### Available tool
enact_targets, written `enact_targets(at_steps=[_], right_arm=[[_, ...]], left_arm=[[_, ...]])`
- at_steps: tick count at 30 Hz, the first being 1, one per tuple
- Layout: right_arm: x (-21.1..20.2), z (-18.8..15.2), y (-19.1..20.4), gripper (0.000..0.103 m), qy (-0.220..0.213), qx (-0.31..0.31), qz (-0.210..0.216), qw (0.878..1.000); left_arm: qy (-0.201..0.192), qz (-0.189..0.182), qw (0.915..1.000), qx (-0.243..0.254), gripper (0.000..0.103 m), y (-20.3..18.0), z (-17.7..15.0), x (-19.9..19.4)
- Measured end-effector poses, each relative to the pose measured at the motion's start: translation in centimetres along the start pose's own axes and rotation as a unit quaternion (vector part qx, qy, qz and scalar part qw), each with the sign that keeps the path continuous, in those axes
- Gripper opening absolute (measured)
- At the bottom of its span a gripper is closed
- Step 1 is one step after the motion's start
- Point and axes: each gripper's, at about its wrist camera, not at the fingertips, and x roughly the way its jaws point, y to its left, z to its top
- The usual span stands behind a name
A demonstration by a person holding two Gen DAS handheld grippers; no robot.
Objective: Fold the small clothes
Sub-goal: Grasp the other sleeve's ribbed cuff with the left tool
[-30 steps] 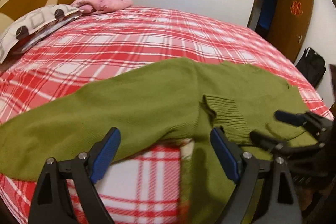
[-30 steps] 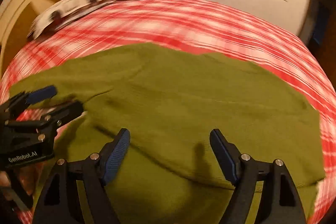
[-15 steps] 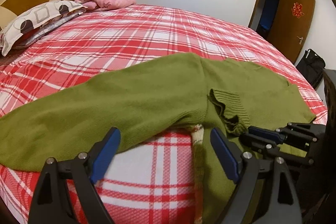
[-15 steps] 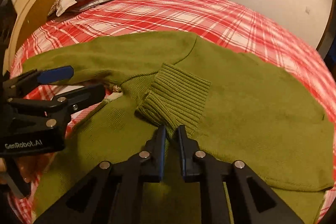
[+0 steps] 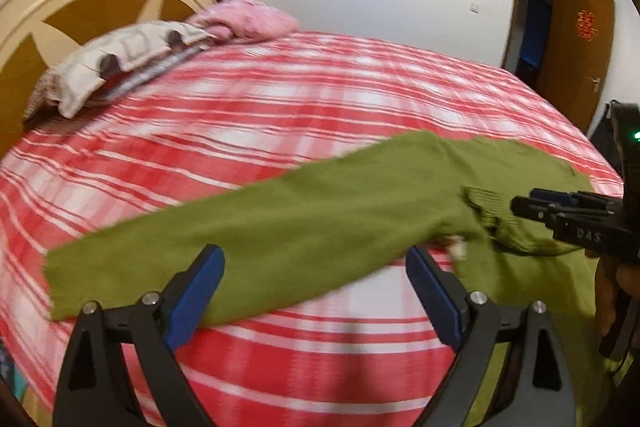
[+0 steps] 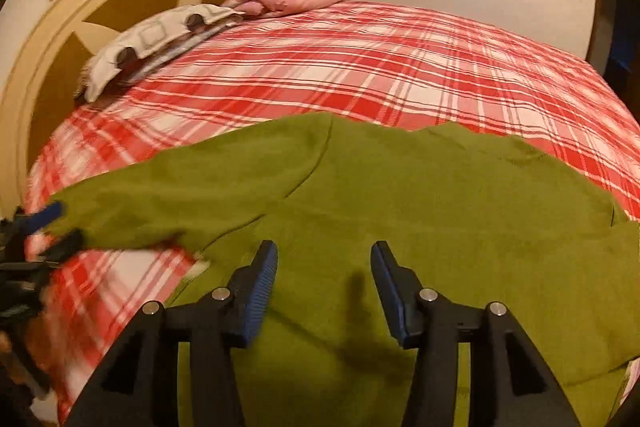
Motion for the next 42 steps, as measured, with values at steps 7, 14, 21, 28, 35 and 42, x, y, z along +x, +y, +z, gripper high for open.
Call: enact_targets(at_steps=[7, 14, 21, 28, 35, 42], right_arm=[[1.3, -2.6, 1.3, 0.05, 0.032, -0.035, -0.013, 0.999], [0.4, -3.4, 1.0, 0.05, 0.025, -0.026, -0.007, 0.999], [-1.3, -3.3, 1.8, 0.05, 0.012, -0.021, -0.007, 1.0], [-4.5, -4.4, 3.7, 0.054, -0.006, -0.042, 0.006, 0.999], [-6.1, -5.9, 5.4, 0.054, -0.01, -0.049, 0.021, 0.999], [-6.6, -7.1, 6.5, 0.054, -0.011, -0.047, 0.029, 0.998]], left_arm=[[0.004, 0.095, 0.9945, -0.045, 0.095, 9.6, -0.3, -0.2], [0.024, 0.164, 0.9801, -0.109, 0.095, 17.9, -2.7, -0.7], [0.032, 0.159, 0.9768, -0.14, 0.095, 20.7, -4.1, -0.3], [0.048, 0.118, 0.9764, -0.175, 0.088, 20.9, -4.6, 1.9], [0.03, 0.094, 0.9833, -0.153, 0.049, 19.4, -4.3, 1.7], [0.035, 0.082, 0.9837, -0.156, 0.037, 19.5, -4.3, 1.6]])
